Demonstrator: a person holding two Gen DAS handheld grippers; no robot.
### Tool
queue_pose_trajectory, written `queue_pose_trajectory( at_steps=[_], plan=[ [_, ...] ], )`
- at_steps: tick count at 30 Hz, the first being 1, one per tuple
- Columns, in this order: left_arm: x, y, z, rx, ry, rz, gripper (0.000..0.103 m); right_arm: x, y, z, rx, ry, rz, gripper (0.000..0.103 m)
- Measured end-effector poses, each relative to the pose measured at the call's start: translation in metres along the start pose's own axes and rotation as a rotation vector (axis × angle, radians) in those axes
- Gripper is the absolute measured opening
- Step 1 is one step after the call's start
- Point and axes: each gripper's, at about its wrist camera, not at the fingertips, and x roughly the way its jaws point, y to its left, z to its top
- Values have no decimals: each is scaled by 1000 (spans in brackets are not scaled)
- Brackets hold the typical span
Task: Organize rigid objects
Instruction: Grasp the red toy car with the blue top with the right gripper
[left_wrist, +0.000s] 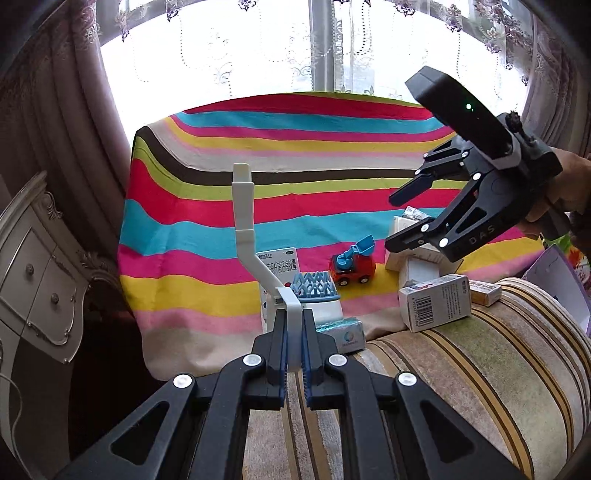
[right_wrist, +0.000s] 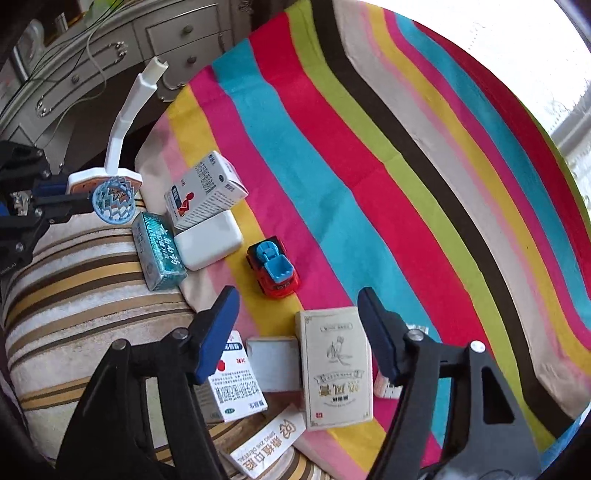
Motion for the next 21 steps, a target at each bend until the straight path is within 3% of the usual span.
queue_pose_trajectory(
  at_steps=[6, 8, 17, 21],
  plan=[
    [7, 7, -3, -33, 23, -5, 7, 25, 15, 7, -175, 41, 67, 46],
    [9, 9, -3, -39, 28, -4, 7, 28, 15, 8, -207, 43, 79, 45],
    [15, 13, -4, -55, 55, 2, 7, 36, 9, 16, -266, 46, 121, 40],
    [16, 13, -3, -59, 60, 5, 7, 41, 8, 14, -267, 56, 145, 24]
  ],
)
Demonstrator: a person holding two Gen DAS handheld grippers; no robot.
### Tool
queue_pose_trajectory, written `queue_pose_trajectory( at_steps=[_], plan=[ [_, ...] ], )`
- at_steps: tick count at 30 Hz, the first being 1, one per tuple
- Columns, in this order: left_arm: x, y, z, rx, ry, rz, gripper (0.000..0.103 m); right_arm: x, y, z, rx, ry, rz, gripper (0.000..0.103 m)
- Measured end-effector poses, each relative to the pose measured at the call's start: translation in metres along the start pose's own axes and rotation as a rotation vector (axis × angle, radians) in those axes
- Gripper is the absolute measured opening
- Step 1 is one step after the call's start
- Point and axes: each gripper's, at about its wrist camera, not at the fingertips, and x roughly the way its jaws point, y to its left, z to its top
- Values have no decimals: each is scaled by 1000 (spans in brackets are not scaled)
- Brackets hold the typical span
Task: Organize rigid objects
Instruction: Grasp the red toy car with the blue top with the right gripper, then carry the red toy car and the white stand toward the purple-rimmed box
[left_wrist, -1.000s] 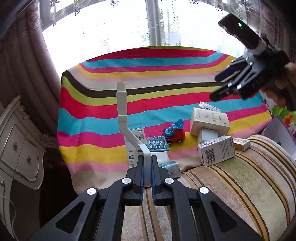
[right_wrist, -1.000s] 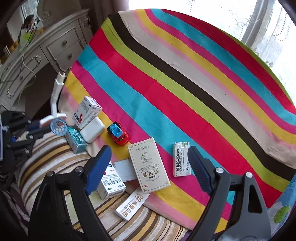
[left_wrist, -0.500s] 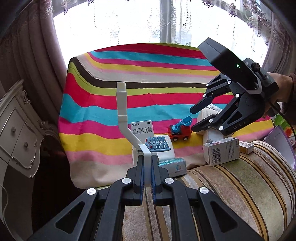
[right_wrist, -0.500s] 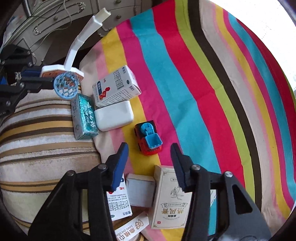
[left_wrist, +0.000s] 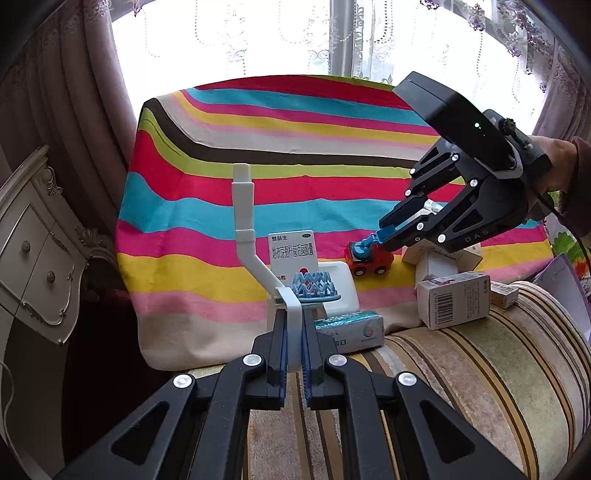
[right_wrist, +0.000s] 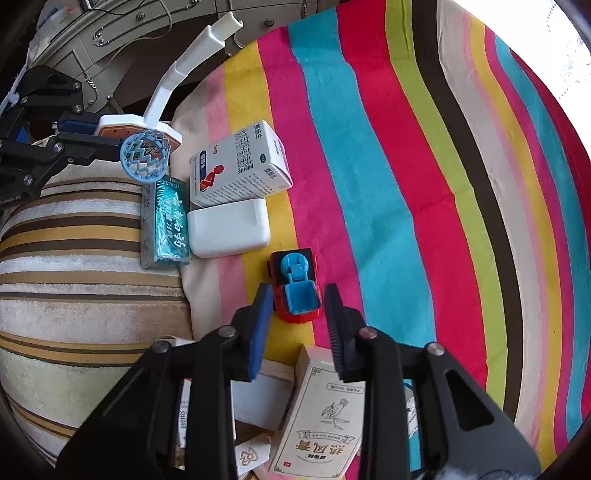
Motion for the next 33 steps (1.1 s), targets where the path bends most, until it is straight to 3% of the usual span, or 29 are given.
queue_pose_trajectory(
  at_steps=[7, 19, 26, 33],
  plan=[
    [0, -2, 0, 5, 2, 10, 7, 1, -10, -2, 49, -27, 2, 21],
    [-6, -2, 2, -7, -24, 45, 7, -26, -29, -14, 288, -102, -40, 20],
    [-16, -5, 5, -15, -56, 46, 7, -65, -29, -27, 400, -137, -83, 20],
    [-33, -23, 13, 11, -113, 16, 7, -129, -19, -64, 496, -207, -158, 20]
  ],
)
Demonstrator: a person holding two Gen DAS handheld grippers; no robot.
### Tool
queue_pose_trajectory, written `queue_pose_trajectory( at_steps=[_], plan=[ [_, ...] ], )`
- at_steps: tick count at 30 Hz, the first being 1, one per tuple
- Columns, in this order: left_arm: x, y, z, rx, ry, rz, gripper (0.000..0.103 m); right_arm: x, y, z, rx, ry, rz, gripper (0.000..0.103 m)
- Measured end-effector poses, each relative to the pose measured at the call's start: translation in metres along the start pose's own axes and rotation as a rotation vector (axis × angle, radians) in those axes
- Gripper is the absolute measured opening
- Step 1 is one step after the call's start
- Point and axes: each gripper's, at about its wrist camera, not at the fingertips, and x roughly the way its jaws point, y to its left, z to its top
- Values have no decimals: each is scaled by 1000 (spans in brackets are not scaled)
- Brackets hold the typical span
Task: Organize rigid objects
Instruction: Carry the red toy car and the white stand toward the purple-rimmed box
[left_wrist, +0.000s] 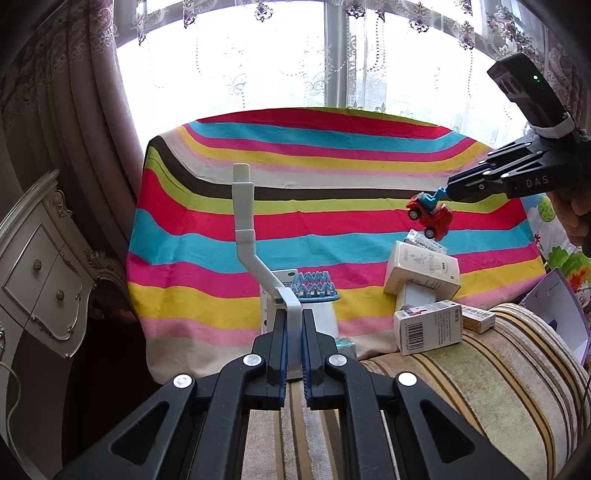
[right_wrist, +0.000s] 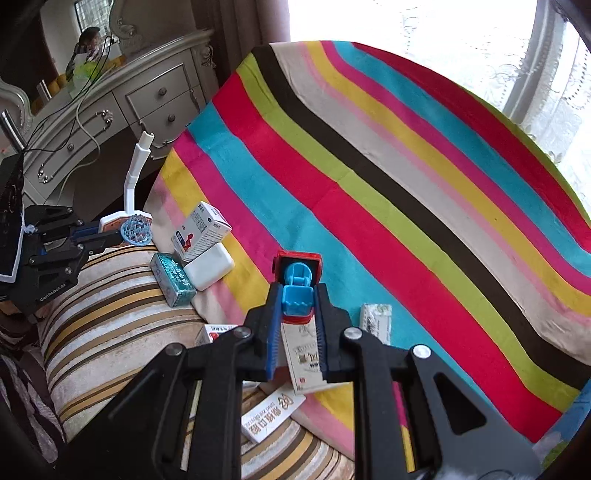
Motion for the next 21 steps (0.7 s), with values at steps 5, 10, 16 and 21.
queue_pose_trajectory(
  at_steps=[5, 10, 16, 21],
  plan=[
    [-10, -22, 6, 32, -25, -49, 7, -48, -15, -34, 81, -29, -70, 20],
    [-18, -50, 8, 73, -39, -100, 7, -81, -35, -89, 180, -24, -142, 20],
    [-27, -90, 10, 138, -47, -169, 7, -106, -58, -170, 336, -9, -227, 20],
    [-35, -128, 8, 197, -44, -229, 7, -109, -72, -232, 449, 23, -266, 20]
  ],
)
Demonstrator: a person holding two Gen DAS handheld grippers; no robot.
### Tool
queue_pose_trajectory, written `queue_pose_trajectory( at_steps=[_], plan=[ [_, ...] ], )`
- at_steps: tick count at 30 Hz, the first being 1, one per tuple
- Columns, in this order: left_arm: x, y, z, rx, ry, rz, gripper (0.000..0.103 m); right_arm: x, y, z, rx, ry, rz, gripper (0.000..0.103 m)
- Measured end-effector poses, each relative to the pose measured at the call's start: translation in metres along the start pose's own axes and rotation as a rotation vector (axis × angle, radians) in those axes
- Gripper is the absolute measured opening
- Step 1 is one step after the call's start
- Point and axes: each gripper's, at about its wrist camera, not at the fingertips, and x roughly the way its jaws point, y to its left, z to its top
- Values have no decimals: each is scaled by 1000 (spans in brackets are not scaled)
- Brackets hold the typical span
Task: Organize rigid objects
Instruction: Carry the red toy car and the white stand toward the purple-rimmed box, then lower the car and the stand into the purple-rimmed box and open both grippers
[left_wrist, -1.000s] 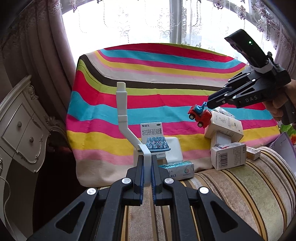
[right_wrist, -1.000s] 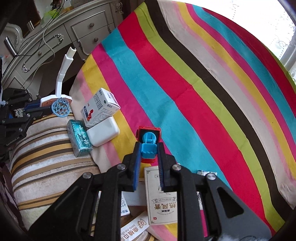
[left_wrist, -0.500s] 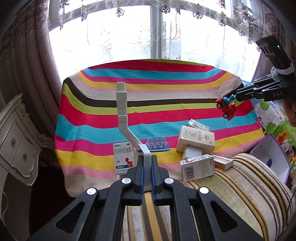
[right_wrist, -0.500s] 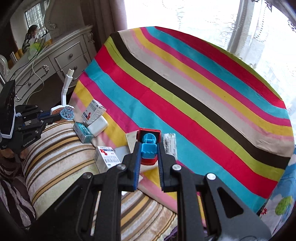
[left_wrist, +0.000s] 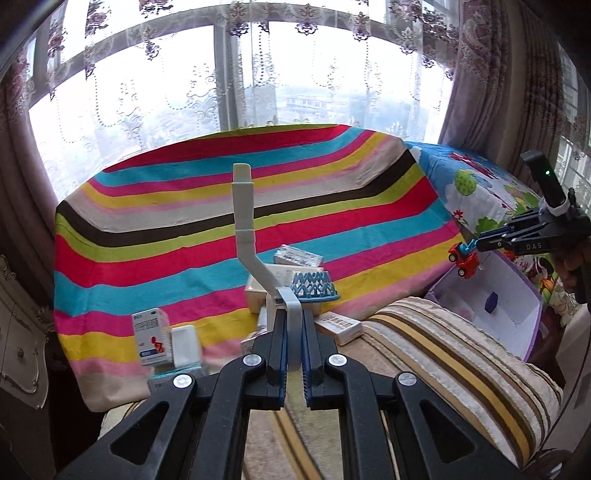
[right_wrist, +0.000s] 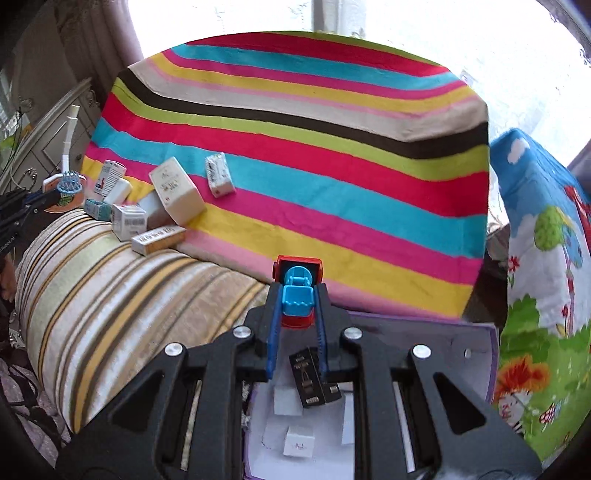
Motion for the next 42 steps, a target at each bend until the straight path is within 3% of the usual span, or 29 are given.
queue_pose_trajectory(
  at_steps=[10, 17, 27, 36, 39, 42],
  plan=[
    [0, -74, 9, 90, 35, -151, 7, 31, -49, -67, 121, 80, -49, 20],
    [2, -111, 9, 161, 52, -188, 7, 59, -71, -94, 165, 139, -40, 20],
    [8, -140, 9, 219, 80, -207, 7, 92, -84, -105, 175, 181, -1, 20],
    [17, -165, 13, 261, 96, -232, 7, 89, -91, -107, 203, 145, 33, 21],
    [20, -178, 19, 275, 95, -265, 7, 83, -94, -110, 218, 131, 53, 25],
    [27, -192, 25, 275, 112, -318, 7, 68, -100, -110, 236, 84, 52, 40]
  ],
)
